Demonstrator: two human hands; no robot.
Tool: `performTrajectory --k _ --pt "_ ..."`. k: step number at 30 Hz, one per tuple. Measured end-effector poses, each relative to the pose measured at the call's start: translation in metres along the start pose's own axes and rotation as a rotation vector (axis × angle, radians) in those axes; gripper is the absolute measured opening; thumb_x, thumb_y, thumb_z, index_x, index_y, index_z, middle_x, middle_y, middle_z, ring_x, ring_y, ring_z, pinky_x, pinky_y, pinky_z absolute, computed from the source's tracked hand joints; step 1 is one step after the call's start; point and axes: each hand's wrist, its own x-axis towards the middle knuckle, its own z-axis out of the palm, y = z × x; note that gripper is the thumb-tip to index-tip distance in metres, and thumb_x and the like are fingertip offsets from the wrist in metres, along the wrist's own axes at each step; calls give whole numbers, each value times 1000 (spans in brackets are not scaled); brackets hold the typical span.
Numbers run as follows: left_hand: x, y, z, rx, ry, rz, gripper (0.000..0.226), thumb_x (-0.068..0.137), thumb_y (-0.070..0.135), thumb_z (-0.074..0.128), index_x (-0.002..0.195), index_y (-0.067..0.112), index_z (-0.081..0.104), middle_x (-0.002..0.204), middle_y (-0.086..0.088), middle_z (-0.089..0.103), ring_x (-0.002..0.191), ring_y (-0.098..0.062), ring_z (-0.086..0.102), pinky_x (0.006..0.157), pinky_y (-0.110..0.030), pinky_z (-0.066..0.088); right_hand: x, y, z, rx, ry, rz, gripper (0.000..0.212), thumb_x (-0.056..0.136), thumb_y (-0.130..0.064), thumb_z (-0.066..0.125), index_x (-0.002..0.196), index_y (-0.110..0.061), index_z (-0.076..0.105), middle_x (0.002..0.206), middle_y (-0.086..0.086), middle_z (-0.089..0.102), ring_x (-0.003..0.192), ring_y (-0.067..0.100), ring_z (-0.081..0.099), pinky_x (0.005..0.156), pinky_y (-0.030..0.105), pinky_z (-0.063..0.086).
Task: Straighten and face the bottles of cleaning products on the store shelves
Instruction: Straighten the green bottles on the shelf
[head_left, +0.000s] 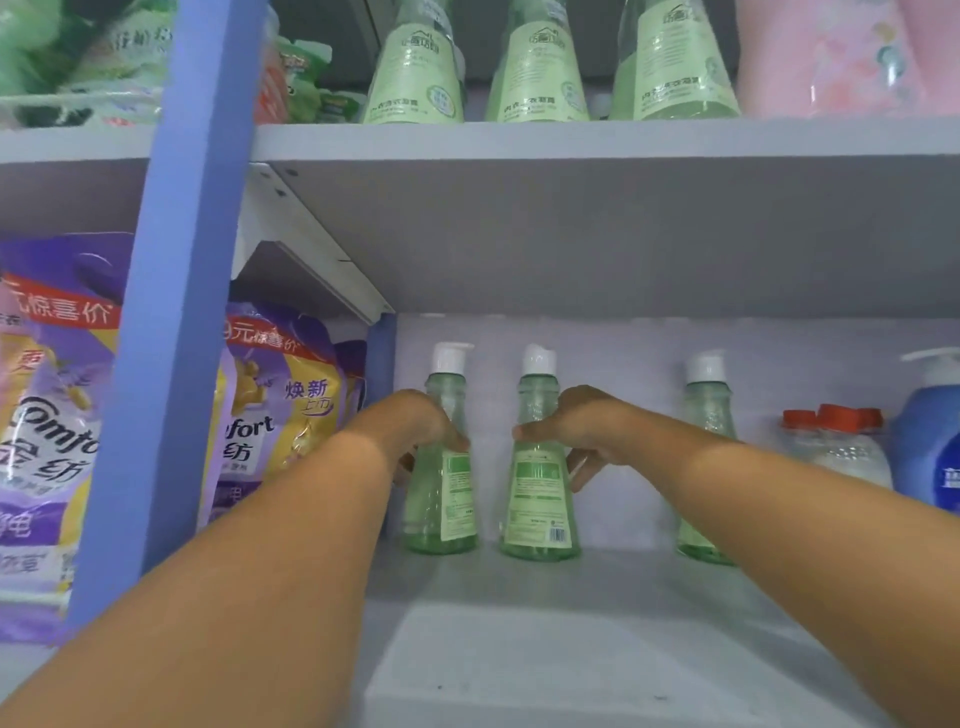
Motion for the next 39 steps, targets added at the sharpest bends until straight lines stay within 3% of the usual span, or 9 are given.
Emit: performTrajectory --k 3,6,10,16,20,23,26,29,39 --pt "11 -12 1 45 154 51 80 81 45 85 139 1 52 131 -15 64 112 -31 67 83 -31 53 12 10 7 73 -40 -85 36 91 -33 77 117 -11 65 106 13 76 92 31 75 79 49 64" --pt "20 -11 -1 -213 201 118 46 91 32 75 124 2 62 111 -15 69 93 -27 68 85 -35 57 19 16 10 140 -74 -146 28 94 -29 73 116 -13 64 105 7 77 90 23 77 78 38 65" --pt "22 -9 -3 -275 151 128 23 97 16 68 117 6 62 116 -16 68 84 -25 65 83 -41 58 25 21 17 174 -16 -196 23 94 -28 70 114 -19 61 106 1 72 94 19 73 83 33 61" --pt "27 -13 -7 79 325 139 75 83 50 81 137 7 54 133 -14 61 117 -31 63 99 -39 54 35 11 27 107 54 -189 43 85 -44 81 111 -14 62 105 7 72 95 26 72 86 44 61" --pt "29 -15 -7 -159 287 137 52 91 37 72 130 5 59 116 -13 66 100 -30 67 97 -44 58 41 -3 13 100 -123 -169 35 92 -20 77 121 -4 66 110 12 76 98 25 75 92 38 61" --pt "28 -14 -8 -208 275 127 38 94 25 65 123 3 61 114 -15 66 99 -31 68 94 -49 60 45 -3 16 66 -127 -192 36 91 -32 76 120 -14 67 112 8 75 105 26 72 95 41 60" --pt "27 -12 -9 -109 311 158 51 92 33 74 130 3 57 125 -16 65 109 -34 68 92 -48 60 50 -2 27 105 -50 -218 43 83 -45 82 113 -17 68 104 6 77 96 26 75 89 44 62" --pt "27 -12 -10 -69 291 142 65 88 40 80 135 3 53 128 -16 63 111 -34 68 92 -48 60 54 -1 27 144 -24 -253 34 87 -30 82 112 -11 69 101 8 78 90 22 77 85 40 63" --pt "17 -17 -4 -148 168 105 48 93 26 76 131 5 55 121 -20 68 104 -39 71 93 -56 59 50 12 38 176 5 -279 31 89 -33 79 110 -13 70 103 6 76 91 20 75 80 35 63"
